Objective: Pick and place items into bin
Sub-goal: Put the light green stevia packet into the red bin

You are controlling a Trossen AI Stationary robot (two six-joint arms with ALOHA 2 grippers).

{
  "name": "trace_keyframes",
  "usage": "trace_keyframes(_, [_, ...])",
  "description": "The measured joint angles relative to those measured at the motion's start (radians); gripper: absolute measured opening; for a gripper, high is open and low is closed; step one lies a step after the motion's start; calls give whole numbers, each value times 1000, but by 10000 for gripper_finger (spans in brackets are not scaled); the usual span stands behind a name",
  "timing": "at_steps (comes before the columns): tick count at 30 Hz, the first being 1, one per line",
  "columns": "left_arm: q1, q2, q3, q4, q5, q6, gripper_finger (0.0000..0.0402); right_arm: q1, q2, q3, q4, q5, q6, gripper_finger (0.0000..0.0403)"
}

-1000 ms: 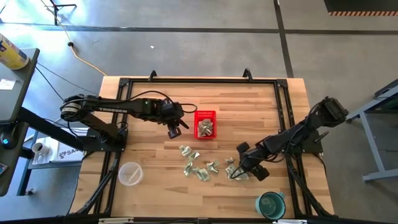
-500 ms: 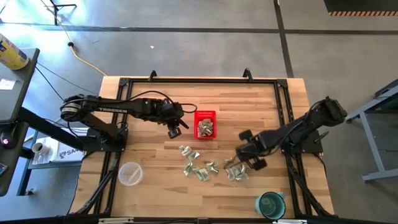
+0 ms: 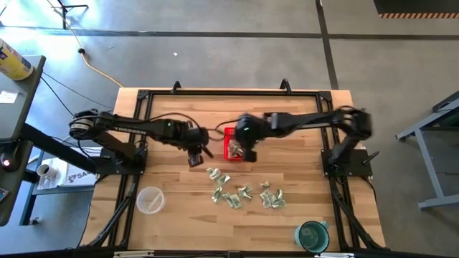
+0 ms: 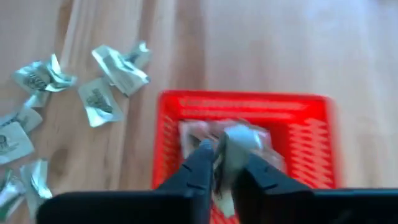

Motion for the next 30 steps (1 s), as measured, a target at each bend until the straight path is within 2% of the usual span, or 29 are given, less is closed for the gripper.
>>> trace_keyframes(2, [-38,-5,-25,13,8,-32,166,-2,83,77,-51,4,3,67])
trace_keyframes(7, [-124,-4,-109,56,28,-66,166,-13,188,230,-246,155,7,168])
trace_keyframes(11, [-163,-4,-185,167,23,-47,166,-12,146,236,-264,171,-53,252])
trace_keyframes(15, [-178,-4,-243,305,40,28,166,-22,47,167,-320,170,-45,308])
trace_keyframes(19, [-176,-3,-314,540,105,165,166,-25,-82,26,-356,212,24,334])
trace_keyframes(22, [-176,17,-348,697,114,249,183,-9,-178,-81,-354,234,81,341])
trace_keyframes(27, [-175,89,-353,728,113,392,249,44,-278,-199,-343,280,175,342])
trace_keyframes(30, [-171,133,-354,729,114,415,284,72,-300,-239,-335,293,224,343])
